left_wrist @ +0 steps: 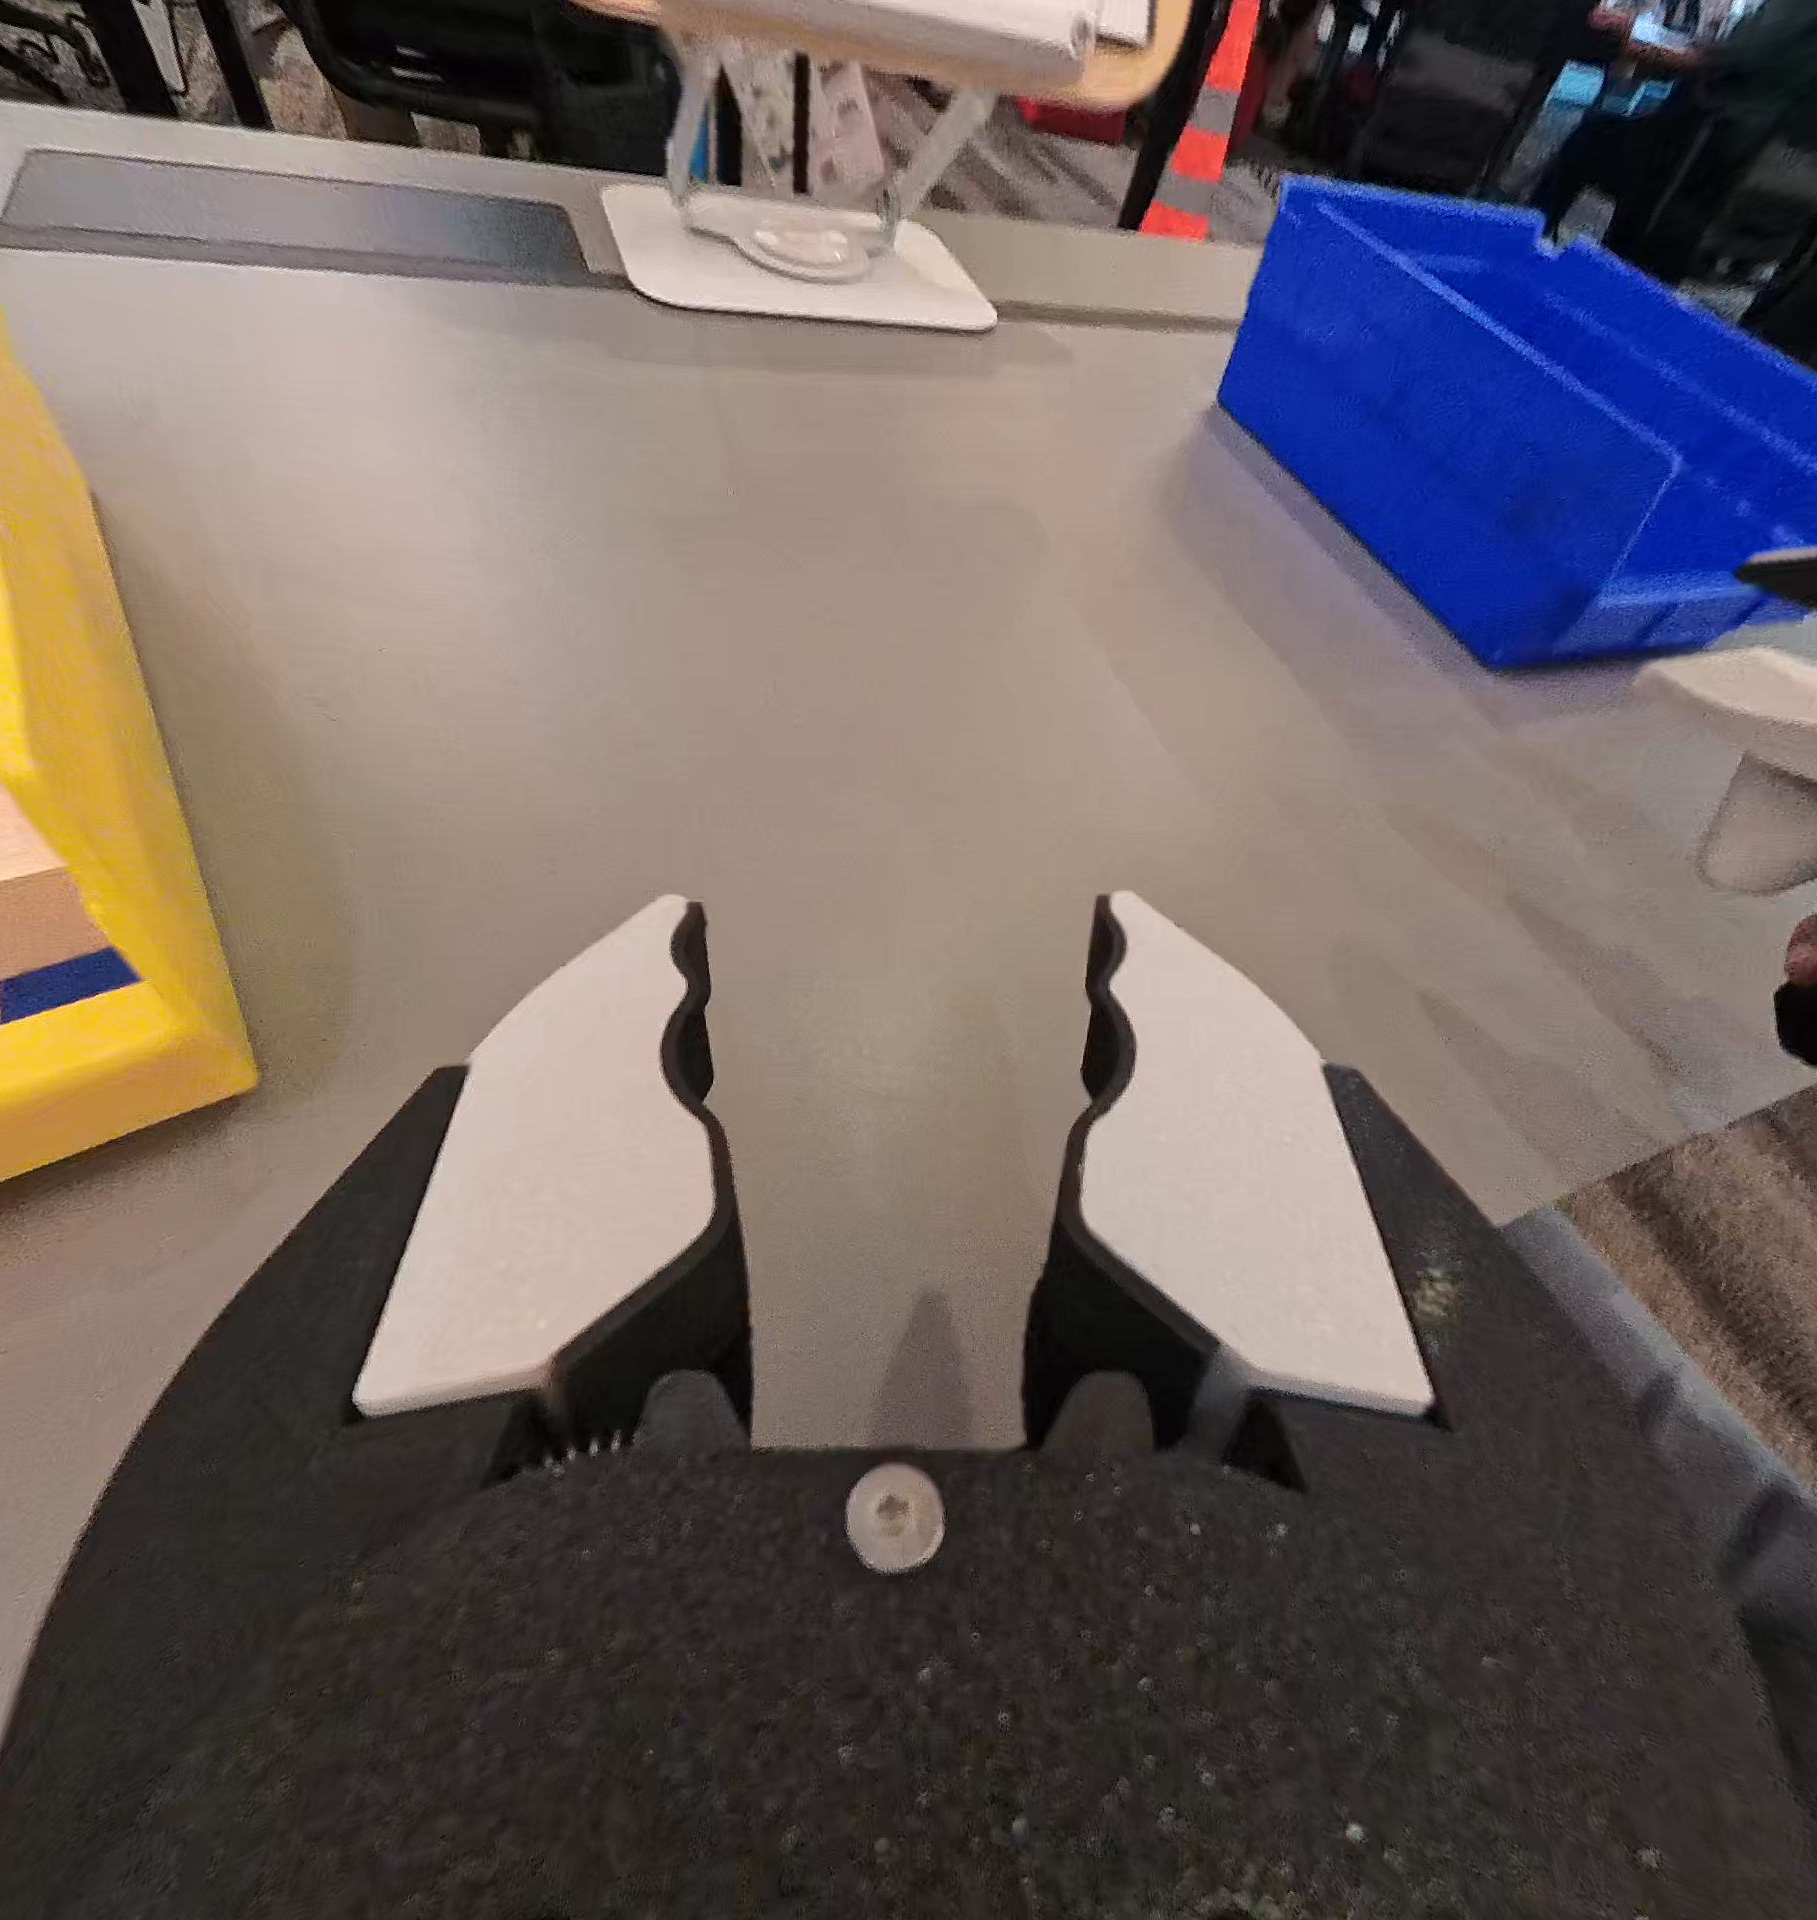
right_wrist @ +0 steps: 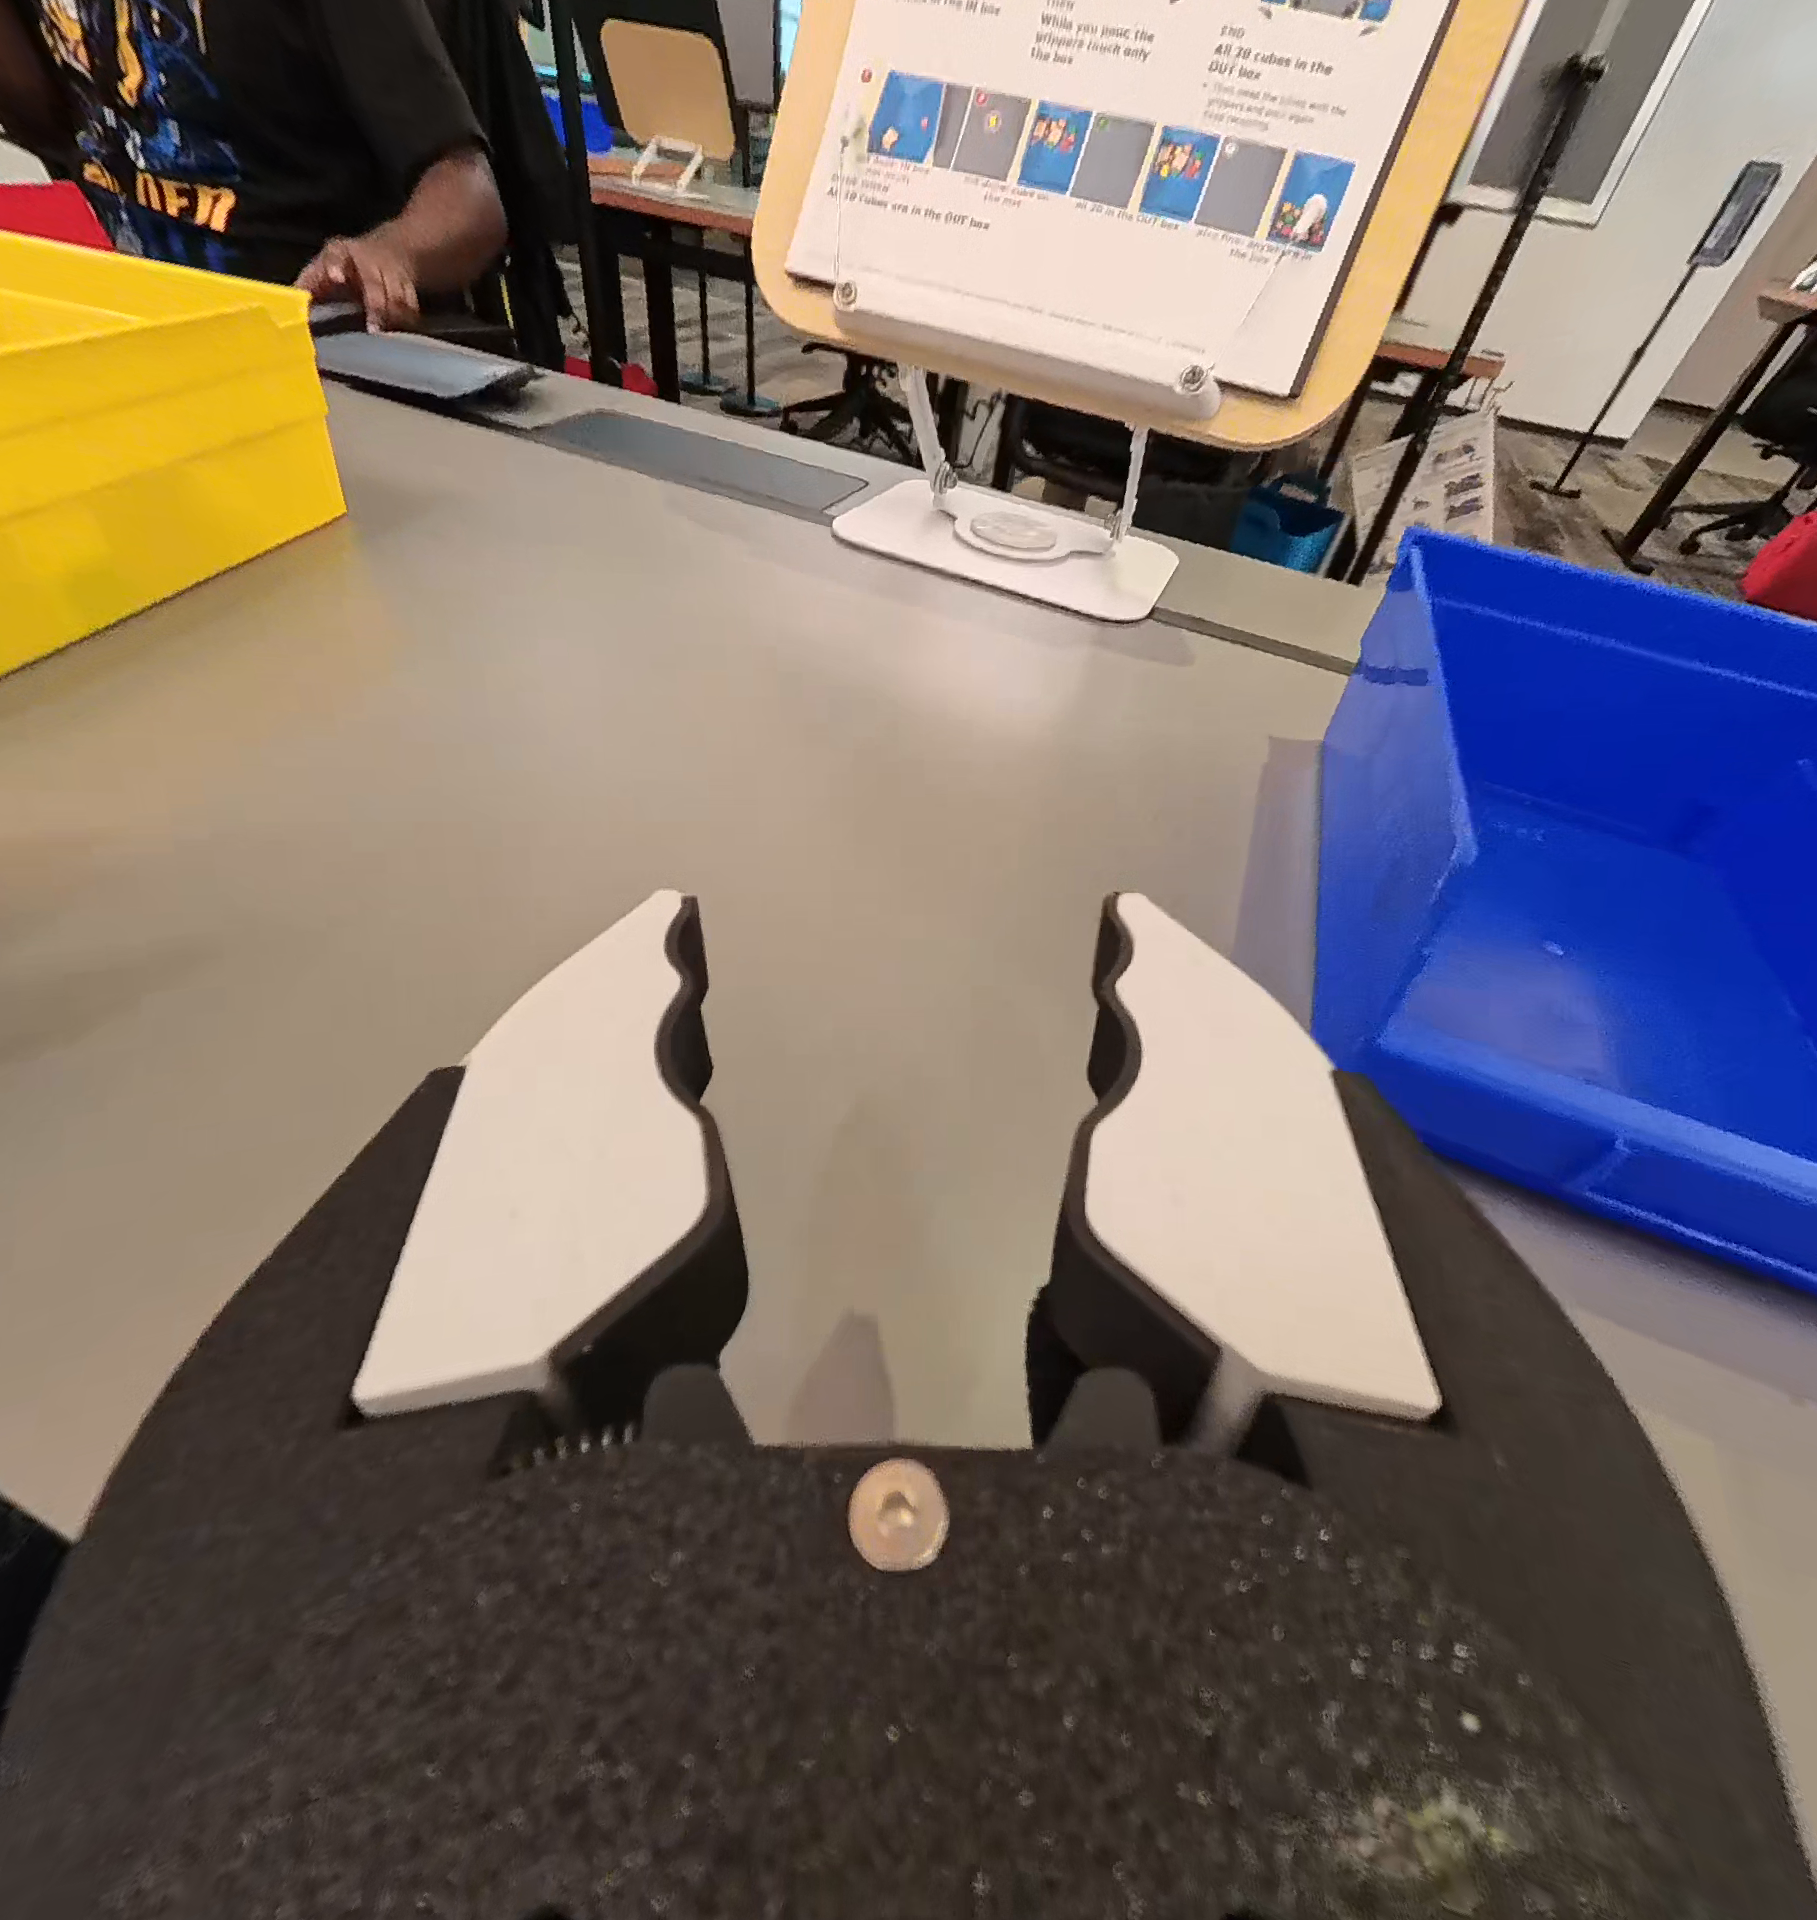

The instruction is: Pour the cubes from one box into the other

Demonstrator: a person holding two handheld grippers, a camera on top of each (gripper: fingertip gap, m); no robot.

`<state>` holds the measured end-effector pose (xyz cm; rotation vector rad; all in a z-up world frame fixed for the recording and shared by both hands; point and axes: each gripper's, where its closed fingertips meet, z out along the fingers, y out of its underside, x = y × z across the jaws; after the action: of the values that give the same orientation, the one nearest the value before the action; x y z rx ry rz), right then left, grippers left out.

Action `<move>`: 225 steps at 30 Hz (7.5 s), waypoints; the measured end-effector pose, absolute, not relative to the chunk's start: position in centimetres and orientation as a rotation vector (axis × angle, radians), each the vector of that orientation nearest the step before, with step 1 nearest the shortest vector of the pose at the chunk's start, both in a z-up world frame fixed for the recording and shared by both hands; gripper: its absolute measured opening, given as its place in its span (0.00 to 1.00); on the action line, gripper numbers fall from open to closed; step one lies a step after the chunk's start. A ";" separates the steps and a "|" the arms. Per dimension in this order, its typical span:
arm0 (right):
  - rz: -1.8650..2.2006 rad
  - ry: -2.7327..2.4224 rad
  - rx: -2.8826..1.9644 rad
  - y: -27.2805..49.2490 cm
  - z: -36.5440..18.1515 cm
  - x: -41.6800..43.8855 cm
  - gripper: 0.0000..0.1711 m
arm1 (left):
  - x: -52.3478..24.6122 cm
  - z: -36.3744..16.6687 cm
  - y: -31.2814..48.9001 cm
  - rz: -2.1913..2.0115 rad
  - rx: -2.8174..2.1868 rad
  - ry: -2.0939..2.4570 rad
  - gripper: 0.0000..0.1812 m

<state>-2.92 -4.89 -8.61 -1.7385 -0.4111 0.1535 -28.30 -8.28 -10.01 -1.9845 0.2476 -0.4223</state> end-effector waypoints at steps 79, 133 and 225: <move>0.339 -0.806 -2.300 8.8 -9.4 -42.6 0.31 | -62.9 -11.2 1.9 -0.007 -2.546 -0.215 0.18; 0.300 -0.626 -2.641 12.6 -9.4 -37.9 0.03 | -55.7 -9.1 6.0 0.004 -2.719 -0.105 0.03; 0.453 0.406 -1.707 27.8 -3.0 28.3 0.03 | 11.7 5.9 29.4 0.396 -1.546 0.692 0.02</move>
<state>28.31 27.76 -2.99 -1.7065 0.4058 0.4529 11.72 29.43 5.93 -1.5461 0.6916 0.3958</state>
